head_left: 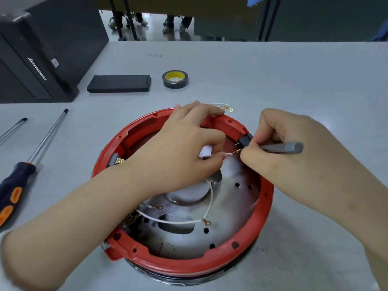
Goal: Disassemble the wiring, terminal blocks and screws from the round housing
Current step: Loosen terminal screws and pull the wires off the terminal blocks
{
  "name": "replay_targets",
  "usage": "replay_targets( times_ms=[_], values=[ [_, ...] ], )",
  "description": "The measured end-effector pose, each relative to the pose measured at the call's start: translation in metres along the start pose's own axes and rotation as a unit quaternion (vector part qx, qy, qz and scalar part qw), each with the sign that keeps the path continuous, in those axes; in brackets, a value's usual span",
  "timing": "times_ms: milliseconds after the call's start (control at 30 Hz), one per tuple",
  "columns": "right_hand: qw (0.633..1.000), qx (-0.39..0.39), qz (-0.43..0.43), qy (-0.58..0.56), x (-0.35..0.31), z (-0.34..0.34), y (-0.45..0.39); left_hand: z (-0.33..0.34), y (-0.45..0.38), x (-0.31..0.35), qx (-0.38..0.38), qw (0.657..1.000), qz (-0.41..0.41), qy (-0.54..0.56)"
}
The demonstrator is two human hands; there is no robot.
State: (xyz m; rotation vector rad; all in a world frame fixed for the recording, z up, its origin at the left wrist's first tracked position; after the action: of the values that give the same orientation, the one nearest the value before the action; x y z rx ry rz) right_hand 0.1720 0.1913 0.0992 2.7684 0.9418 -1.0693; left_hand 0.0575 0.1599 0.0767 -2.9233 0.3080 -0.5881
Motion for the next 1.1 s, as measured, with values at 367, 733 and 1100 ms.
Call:
replay_targets(
  times_ms=[367,733,1100],
  values=[
    [0.997,0.023,0.043,0.053,-0.011,0.004,0.008,-0.001,0.003,0.0,0.012,1.0,0.005,-0.002],
    [0.991,-0.032,0.09,-0.092,0.011,-0.006,-0.001,-0.001,0.003,0.0,0.004,1.0,-0.002,0.006],
    [0.999,-0.024,0.041,-0.018,0.003,-0.001,-0.003,-0.002,0.002,0.002,0.001,1.0,-0.004,0.003]
  ],
)
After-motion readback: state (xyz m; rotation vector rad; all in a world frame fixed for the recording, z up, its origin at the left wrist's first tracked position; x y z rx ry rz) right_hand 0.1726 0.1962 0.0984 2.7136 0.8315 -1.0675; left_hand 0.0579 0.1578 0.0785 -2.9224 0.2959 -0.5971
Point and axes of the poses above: each hand's wrist, its own y-axis away from the middle knuckle, its own z-axis out of the palm, x = y × z, the point moved 8 cm from there along -y, towards the middle knuckle, and after that the axes turned 4 degrees about -y, right-handed, at the moved point
